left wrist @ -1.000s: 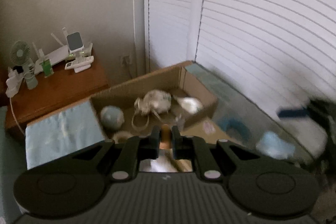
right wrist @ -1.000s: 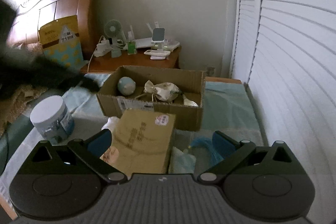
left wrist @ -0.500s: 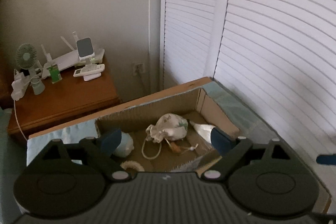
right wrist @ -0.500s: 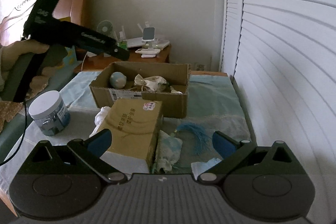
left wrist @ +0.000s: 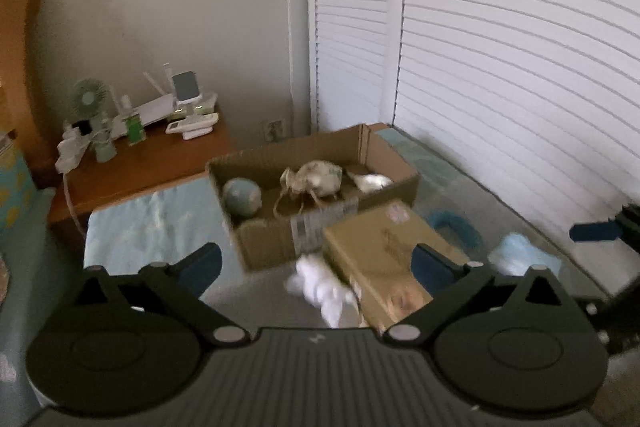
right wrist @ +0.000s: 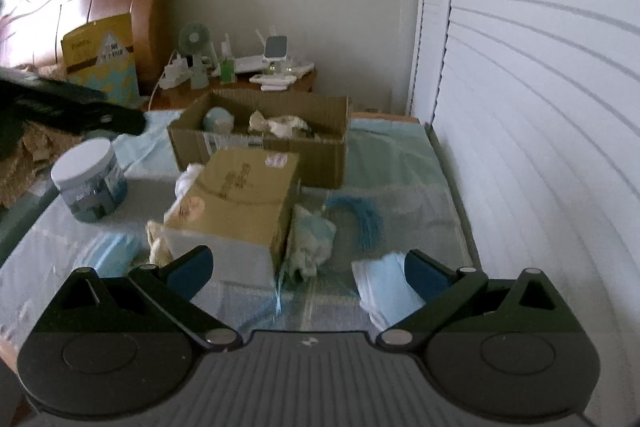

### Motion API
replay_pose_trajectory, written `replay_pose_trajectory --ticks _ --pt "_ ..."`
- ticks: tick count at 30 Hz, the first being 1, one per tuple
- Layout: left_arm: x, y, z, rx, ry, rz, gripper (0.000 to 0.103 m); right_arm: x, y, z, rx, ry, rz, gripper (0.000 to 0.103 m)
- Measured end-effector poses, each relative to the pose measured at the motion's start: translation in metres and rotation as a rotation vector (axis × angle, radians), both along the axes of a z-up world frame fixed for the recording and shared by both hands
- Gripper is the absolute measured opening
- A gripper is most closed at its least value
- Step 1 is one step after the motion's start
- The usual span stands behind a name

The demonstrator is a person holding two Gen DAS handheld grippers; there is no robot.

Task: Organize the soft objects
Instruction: 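Move the left tool toward the light blue mask packet on the bed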

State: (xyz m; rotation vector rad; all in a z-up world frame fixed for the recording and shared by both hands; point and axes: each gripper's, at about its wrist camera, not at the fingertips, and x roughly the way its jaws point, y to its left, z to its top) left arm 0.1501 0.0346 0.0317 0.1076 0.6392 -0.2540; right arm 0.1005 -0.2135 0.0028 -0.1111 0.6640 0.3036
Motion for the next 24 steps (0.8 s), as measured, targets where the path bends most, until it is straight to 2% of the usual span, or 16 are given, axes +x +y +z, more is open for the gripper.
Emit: replay_pose_trajectory --ticks 5,10,17,20,24 --pt "-0.034 -0.002 -0.019 0.046 -0.017 0.064 0.102 -0.008 -0.001 -0.015 -0.032 0.025 -0.021 0.103" --pt "-0.048 0.000 -0.042 0.053 0.019 0.113 0.102 -0.008 -0.003 -0.036 -0.063 0.074 -0.038 0.103" --pt "-0.049 0.008 -0.070 -0.001 0.089 0.181 0.102 0.000 -0.008 -0.072 -0.129 0.156 -0.078 0.103" --pt "-0.047 0.005 -0.079 0.004 0.107 0.179 0.102 0.001 -0.017 -0.077 -0.086 0.167 -0.083 0.103" --pt "-0.042 0.004 -0.088 0.014 0.118 0.198 0.102 0.000 -0.021 -0.080 -0.079 0.153 -0.086 0.103"
